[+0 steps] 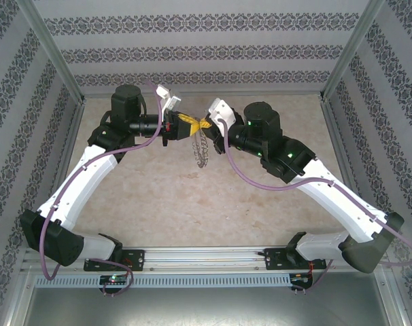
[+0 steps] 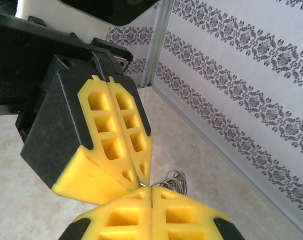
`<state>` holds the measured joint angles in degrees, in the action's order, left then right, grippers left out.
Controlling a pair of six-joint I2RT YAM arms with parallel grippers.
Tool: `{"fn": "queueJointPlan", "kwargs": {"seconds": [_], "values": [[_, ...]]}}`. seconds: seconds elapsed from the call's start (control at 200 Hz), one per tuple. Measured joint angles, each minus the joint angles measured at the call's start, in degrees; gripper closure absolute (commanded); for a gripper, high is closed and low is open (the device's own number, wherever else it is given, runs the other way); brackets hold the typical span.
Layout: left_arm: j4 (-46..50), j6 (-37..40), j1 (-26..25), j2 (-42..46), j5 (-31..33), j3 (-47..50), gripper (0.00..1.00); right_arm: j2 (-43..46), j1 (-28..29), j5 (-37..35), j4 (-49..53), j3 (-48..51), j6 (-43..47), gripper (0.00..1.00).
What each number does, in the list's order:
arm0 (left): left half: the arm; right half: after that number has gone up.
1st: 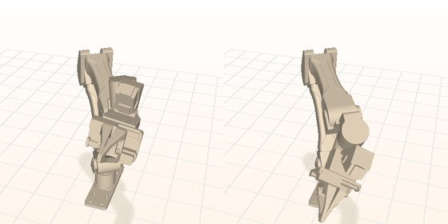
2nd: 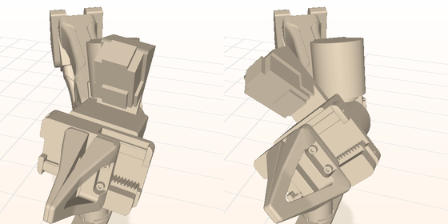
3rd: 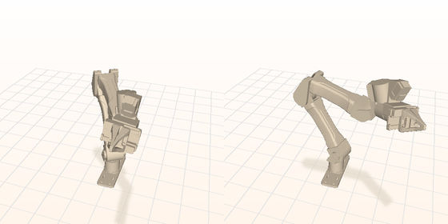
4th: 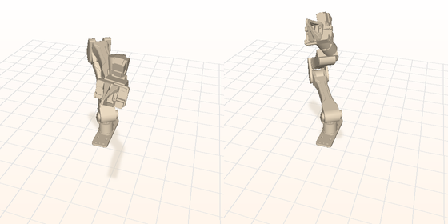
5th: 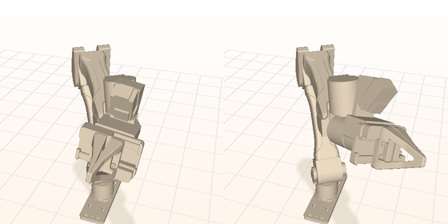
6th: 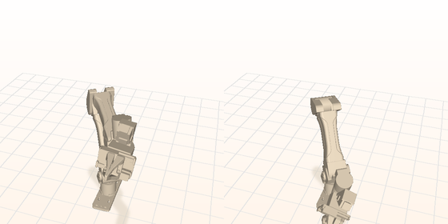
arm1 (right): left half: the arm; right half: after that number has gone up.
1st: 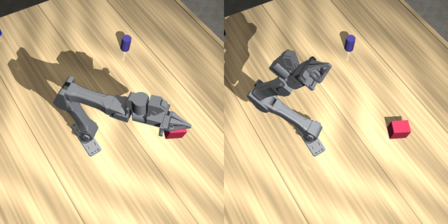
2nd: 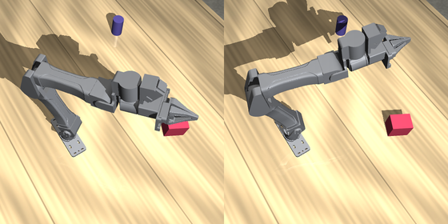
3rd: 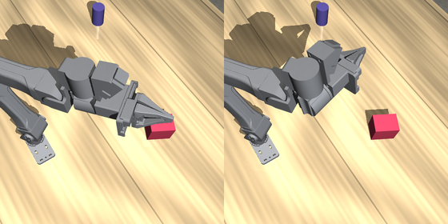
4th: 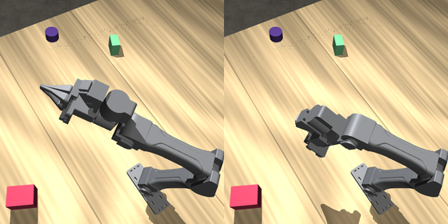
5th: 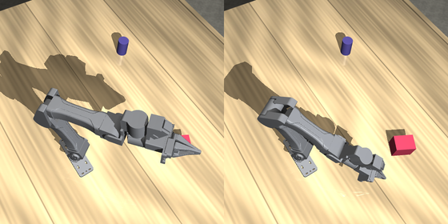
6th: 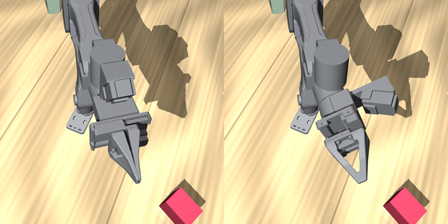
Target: Put the keys on the keyring
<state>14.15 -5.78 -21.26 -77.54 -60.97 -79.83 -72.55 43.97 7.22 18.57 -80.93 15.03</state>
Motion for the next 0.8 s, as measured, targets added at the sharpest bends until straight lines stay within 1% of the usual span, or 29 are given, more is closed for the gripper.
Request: {"fn": "queueJointPlan", "kwargs": {"seconds": [0.804], "values": [[-0.33, 0.04, 0.37, 0.00, 0.90, 0.00, 1.00, -1.09, 2.67, -7.30, 0.11, -1.09, 3.39, 1.00]]}}
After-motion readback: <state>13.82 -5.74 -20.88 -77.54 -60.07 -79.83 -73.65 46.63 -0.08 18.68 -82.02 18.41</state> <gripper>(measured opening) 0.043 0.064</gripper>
